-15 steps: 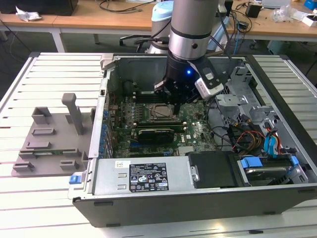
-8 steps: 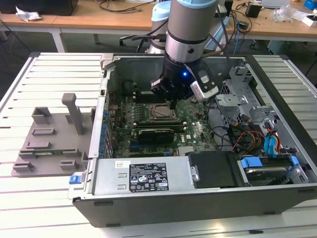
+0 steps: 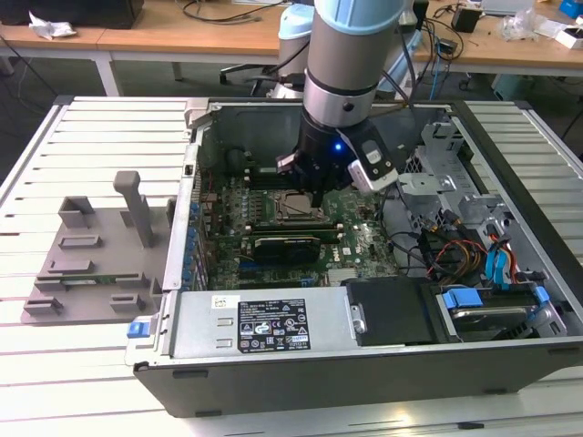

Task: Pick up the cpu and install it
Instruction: 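Install the second cpu locking lever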

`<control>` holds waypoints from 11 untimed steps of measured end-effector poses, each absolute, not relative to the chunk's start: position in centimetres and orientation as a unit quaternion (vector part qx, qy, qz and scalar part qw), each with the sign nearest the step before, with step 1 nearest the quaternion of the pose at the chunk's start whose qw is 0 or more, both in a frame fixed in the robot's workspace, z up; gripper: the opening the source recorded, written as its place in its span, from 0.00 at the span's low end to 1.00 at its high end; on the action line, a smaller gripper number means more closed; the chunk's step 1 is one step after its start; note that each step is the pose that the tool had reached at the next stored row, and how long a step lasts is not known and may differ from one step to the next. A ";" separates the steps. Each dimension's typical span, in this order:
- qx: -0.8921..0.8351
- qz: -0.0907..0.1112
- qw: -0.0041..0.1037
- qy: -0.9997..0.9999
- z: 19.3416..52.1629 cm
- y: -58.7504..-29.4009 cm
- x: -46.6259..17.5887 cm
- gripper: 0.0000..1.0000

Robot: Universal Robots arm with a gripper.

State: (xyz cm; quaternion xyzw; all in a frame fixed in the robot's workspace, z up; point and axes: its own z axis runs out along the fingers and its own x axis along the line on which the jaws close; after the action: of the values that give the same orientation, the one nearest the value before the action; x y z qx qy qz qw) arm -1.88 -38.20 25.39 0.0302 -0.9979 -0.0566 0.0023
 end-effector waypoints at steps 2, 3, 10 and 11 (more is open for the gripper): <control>0.030 -0.057 0.002 -0.998 25.1 -38.2 -1.9 0.11; 0.030 -0.057 0.002 -0.998 24.9 -38.2 -1.9 0.11; 0.030 -0.058 0.002 -0.998 24.2 -38.2 -1.9 0.11; 0.030 -0.058 0.002 -0.998 24.2 -38.2 -1.9 0.11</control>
State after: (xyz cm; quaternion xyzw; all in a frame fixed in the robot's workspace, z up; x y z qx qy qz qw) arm -1.88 -38.22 24.17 0.0302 -0.9979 -0.0576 0.0022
